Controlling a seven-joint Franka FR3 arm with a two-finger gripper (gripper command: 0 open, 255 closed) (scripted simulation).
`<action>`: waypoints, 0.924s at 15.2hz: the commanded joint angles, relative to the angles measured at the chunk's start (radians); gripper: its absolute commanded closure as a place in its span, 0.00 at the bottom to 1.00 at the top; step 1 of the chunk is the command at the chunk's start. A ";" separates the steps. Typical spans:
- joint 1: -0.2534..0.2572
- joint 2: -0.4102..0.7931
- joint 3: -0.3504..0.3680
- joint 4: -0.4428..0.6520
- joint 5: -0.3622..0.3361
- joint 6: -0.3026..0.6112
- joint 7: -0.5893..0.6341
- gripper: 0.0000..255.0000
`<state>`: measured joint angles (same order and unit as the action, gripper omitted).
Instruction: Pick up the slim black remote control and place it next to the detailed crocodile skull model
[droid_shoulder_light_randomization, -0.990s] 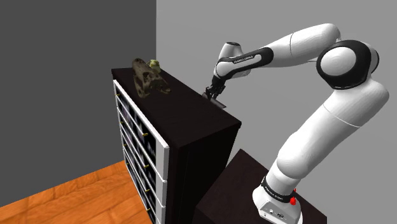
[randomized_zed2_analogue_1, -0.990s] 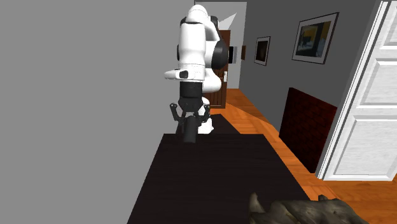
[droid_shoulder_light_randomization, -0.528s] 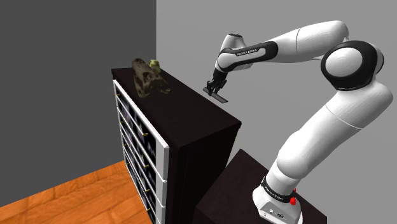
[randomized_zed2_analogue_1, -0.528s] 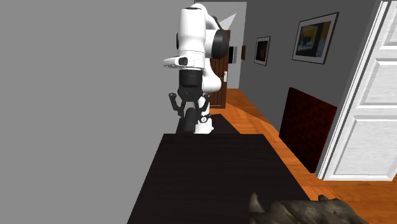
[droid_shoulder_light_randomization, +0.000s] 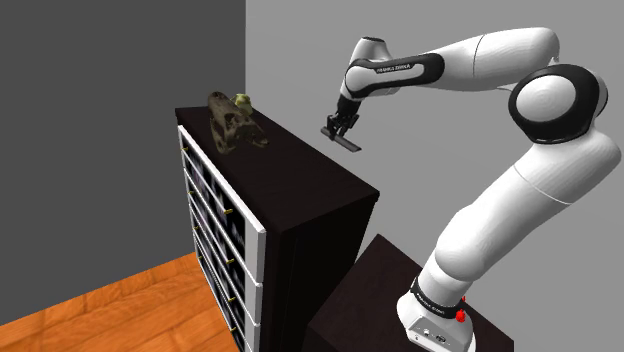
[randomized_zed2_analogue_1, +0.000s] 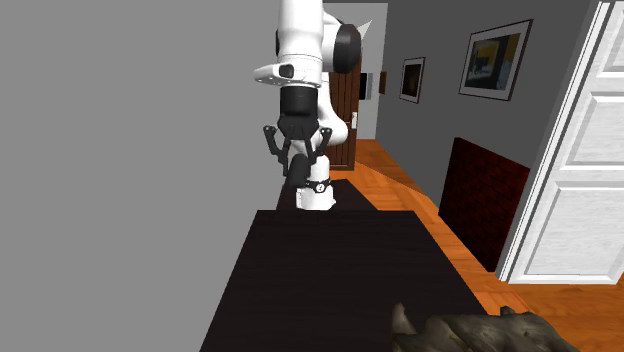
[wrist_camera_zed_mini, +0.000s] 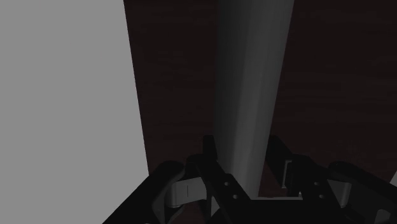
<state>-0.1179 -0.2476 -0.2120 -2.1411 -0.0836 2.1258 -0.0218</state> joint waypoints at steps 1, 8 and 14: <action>0.001 -0.007 0.002 0.021 0.000 -0.028 0.001 1.00; 0.003 -0.012 0.006 0.110 0.002 -0.122 -0.001 1.00; 0.004 -0.007 0.008 0.195 0.005 -0.203 -0.005 1.00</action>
<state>-0.1135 -0.2566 -0.2036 -1.9616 -0.0792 1.9374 -0.0248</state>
